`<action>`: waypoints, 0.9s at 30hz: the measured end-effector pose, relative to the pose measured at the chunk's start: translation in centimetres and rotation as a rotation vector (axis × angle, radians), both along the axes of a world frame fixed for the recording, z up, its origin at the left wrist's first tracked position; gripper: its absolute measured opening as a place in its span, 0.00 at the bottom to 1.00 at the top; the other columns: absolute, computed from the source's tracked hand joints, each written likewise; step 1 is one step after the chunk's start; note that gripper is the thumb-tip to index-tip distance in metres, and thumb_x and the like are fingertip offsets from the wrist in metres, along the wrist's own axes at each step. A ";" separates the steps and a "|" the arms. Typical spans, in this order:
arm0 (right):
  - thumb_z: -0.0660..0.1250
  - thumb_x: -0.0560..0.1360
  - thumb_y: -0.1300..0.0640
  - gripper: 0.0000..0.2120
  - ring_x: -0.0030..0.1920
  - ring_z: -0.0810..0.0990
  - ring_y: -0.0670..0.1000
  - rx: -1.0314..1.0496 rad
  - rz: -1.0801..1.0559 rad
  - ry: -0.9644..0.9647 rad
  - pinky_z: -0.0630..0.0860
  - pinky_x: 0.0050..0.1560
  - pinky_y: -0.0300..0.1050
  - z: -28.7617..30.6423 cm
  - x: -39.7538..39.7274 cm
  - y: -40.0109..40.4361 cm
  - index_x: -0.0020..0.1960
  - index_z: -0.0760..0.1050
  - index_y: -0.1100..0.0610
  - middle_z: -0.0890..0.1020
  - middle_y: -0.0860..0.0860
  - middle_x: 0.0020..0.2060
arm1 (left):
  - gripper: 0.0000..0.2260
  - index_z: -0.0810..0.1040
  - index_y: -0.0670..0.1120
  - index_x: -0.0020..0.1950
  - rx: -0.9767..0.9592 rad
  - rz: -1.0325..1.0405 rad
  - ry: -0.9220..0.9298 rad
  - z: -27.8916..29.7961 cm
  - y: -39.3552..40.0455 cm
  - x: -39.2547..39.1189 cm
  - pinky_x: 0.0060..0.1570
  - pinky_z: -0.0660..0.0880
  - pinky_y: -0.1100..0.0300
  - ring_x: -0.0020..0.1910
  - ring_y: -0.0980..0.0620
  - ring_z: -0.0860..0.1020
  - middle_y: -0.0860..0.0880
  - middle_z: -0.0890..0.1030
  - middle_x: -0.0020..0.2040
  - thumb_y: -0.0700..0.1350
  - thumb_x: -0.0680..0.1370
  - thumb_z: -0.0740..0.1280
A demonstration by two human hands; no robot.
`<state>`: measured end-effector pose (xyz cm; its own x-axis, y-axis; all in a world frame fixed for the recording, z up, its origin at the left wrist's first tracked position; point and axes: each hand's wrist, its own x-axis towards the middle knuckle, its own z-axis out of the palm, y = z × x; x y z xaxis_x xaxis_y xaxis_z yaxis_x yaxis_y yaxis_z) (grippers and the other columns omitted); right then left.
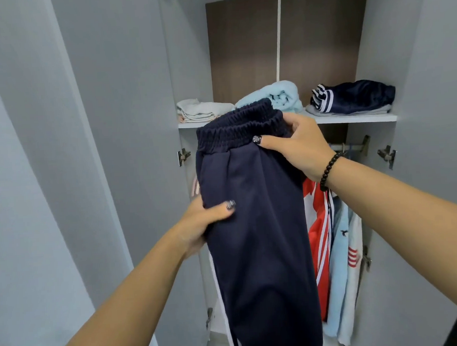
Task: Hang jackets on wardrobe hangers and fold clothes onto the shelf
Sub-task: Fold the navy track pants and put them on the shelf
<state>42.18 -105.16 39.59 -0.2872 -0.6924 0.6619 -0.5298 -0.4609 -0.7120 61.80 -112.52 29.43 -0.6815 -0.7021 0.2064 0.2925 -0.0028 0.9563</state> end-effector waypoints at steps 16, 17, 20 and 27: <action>0.68 0.71 0.48 0.18 0.30 0.82 0.45 0.510 0.171 -1.117 0.78 0.33 0.35 -14.3 -4.2 5.1 0.29 0.83 0.57 0.83 0.49 0.29 | 0.13 0.76 0.43 0.63 0.255 -0.098 -0.063 -2.8 1.4 -5.5 0.50 0.79 0.56 0.54 0.48 0.82 0.46 0.84 0.55 0.43 0.79 0.65; 0.69 0.69 0.51 0.17 0.27 0.80 0.45 0.512 0.141 -1.182 0.75 0.29 0.32 -16.2 -3.2 6.2 0.25 0.81 0.58 0.81 0.49 0.25 | 0.11 0.78 0.43 0.61 0.270 -0.087 -0.060 -2.7 1.2 -5.8 0.50 0.79 0.56 0.53 0.48 0.82 0.46 0.84 0.54 0.44 0.80 0.64; 0.76 0.64 0.45 0.15 0.39 0.78 0.50 0.566 0.214 -1.354 0.73 0.43 0.41 -20.5 -0.9 7.9 0.36 0.85 0.57 0.82 0.52 0.36 | 0.13 0.79 0.43 0.59 0.353 -0.087 -0.058 -2.7 0.8 -6.4 0.58 0.76 0.53 0.56 0.47 0.82 0.45 0.84 0.55 0.49 0.79 0.65; 0.64 0.70 0.37 0.27 0.58 0.80 0.55 0.414 0.334 -1.301 0.73 0.63 0.54 -19.3 -0.5 6.4 0.59 0.81 0.54 0.81 0.54 0.59 | 0.28 0.79 0.45 0.63 0.570 0.017 0.168 -5.9 0.5 -5.2 0.59 0.74 0.47 0.59 0.43 0.80 0.45 0.82 0.60 0.61 0.70 0.67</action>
<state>41.63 -98.77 20.27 -0.3135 -0.9255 -0.2127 0.6959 -0.0714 -0.7146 56.61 -112.03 23.50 -0.6599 -0.7444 -0.1023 0.4445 -0.4965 0.7456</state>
